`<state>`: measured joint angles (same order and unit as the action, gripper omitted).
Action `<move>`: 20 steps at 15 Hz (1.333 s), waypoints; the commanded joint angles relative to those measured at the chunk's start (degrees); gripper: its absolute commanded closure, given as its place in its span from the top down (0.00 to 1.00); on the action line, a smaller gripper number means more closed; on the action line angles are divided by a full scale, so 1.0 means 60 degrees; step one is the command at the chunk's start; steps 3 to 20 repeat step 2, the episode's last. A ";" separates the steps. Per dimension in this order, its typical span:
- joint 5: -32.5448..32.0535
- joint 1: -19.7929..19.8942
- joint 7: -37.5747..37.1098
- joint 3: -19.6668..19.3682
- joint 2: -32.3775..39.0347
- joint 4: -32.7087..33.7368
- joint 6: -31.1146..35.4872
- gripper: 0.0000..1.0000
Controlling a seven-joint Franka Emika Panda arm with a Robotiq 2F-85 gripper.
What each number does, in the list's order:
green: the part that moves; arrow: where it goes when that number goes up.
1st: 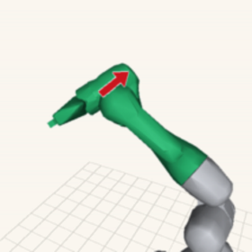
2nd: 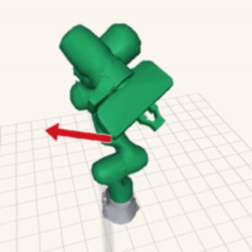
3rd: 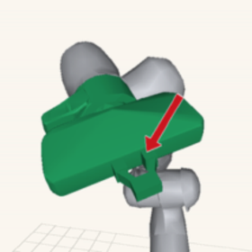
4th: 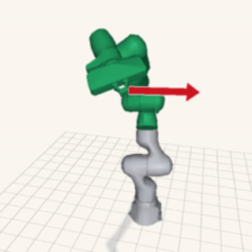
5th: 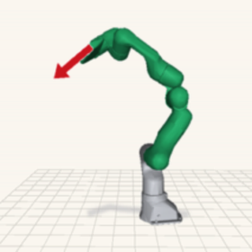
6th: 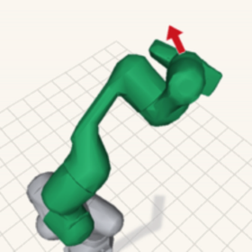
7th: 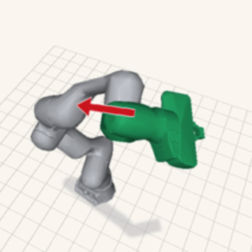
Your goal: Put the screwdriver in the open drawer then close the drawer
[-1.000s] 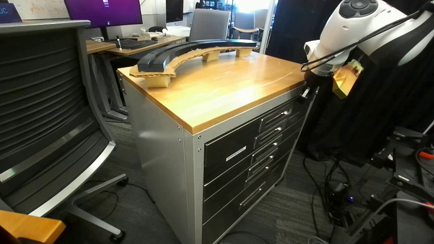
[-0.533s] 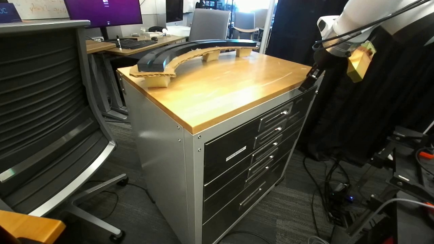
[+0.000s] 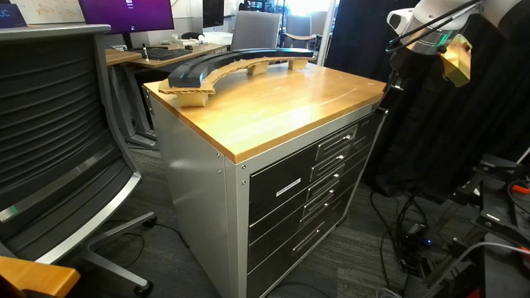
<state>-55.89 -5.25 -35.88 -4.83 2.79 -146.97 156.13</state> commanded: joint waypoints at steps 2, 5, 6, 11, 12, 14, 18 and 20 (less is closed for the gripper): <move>-0.0014 0.0013 -0.0007 -0.0045 0.0039 -0.0001 0.0001 1.00; -0.0014 0.0013 -0.0007 -0.0045 0.0039 -0.0001 0.0001 1.00; -0.0014 0.0013 -0.0007 -0.0045 0.0039 -0.0001 0.0001 1.00; -0.0014 0.0013 -0.0007 -0.0045 0.0039 -0.0001 0.0001 1.00; -0.0014 0.0013 -0.0007 -0.0045 0.0039 -0.0001 0.0001 1.00; -0.0014 0.0013 -0.0007 -0.0045 0.0039 -0.0001 0.0001 1.00; -0.0014 0.0013 -0.0007 -0.0045 0.0039 -0.0001 0.0001 1.00; -0.0014 0.0013 -0.0007 -0.0045 0.0039 -0.0001 0.0001 1.00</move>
